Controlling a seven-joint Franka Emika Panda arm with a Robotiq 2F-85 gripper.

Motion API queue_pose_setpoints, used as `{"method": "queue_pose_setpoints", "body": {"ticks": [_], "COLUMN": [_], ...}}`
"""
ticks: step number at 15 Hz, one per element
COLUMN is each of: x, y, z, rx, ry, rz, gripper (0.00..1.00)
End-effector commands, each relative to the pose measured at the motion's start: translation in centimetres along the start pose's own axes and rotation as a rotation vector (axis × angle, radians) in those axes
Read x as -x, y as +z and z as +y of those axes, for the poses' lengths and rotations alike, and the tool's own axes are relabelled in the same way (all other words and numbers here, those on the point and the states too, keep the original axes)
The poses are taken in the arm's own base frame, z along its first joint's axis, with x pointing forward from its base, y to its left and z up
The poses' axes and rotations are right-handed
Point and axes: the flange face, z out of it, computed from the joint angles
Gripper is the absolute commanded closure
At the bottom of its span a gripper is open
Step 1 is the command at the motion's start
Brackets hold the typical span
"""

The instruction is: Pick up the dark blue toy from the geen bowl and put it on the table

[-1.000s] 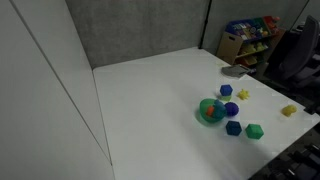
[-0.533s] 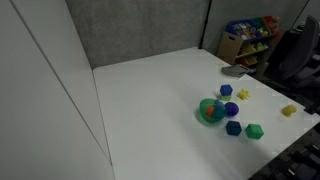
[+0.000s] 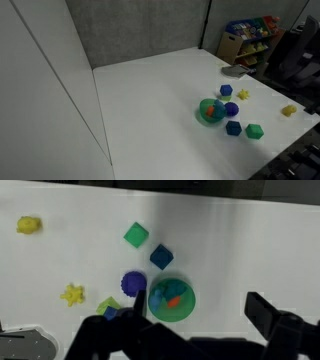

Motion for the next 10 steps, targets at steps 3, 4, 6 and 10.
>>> {"method": "queue_pose_setpoints", "body": {"ticks": [3,4,6,10], "x": [-5.2,-6.1,-7.8,-10.3], "y": [0.4,0.9,2.2,6.0], "z": [-1.5,-1.7,-1.8,-2.0], "rx": [-0.006,-0.007,-0.016,-0.015], "ry": [-0.006,-0.006,-0.002,0.011], "rz": [0.019,0.02,0.028,0.058], "gripper": [0.0,0.0,0.0,0.0]}}
